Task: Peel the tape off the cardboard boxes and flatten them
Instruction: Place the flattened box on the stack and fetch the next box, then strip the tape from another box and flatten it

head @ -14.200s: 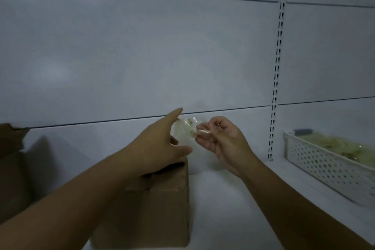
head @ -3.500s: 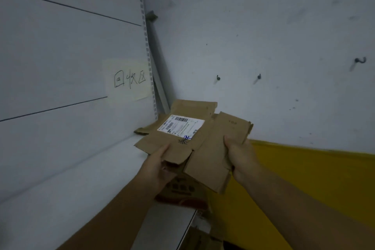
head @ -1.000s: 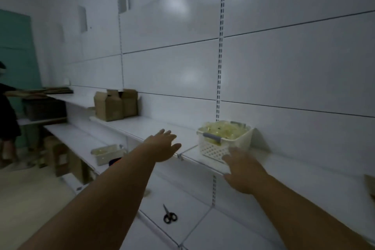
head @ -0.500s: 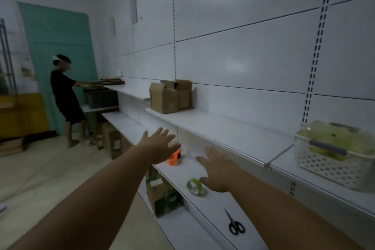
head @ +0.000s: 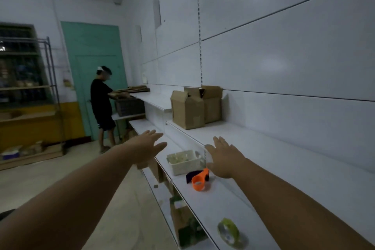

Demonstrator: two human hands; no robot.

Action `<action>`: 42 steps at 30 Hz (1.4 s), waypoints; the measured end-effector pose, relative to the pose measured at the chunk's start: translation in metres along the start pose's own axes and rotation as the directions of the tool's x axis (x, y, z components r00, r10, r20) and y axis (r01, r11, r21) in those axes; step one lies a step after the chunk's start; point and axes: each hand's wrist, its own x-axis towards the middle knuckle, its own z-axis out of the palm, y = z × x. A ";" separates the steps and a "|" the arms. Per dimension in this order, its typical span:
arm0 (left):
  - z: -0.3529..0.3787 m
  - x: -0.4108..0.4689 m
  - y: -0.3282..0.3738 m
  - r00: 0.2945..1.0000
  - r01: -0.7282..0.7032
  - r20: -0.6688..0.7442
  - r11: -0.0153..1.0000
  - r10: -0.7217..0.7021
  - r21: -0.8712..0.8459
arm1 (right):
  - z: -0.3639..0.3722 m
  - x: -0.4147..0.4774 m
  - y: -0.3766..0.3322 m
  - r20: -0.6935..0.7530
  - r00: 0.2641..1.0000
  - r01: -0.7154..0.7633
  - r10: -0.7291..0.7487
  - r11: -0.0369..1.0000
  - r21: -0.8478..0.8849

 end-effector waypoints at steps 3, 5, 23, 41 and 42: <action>0.015 0.027 -0.026 0.998 0.021 0.054 0.997 -0.025 0.068 | 0.013 0.044 -0.004 0.021 1.000 0.020 -0.020 1.000 -0.002; 0.022 0.051 -0.048 0.998 0.032 0.058 0.997 -0.036 0.076 | 0.022 0.073 -0.010 0.037 0.998 0.047 -0.046 0.999 -0.021; 0.056 0.300 -0.150 0.978 -0.146 0.089 0.928 0.186 -0.342 | 0.058 0.278 -0.010 -0.269 0.956 -0.092 0.121 0.988 0.121; 0.100 0.460 -0.161 0.975 0.005 0.146 0.642 0.167 -0.767 | 0.105 0.355 0.046 -0.219 0.824 -0.004 0.522 0.392 0.920; 0.102 0.463 -0.159 0.966 -0.023 0.144 0.623 0.215 -0.782 | 0.105 0.355 0.047 -0.222 0.821 0.000 0.526 0.388 0.922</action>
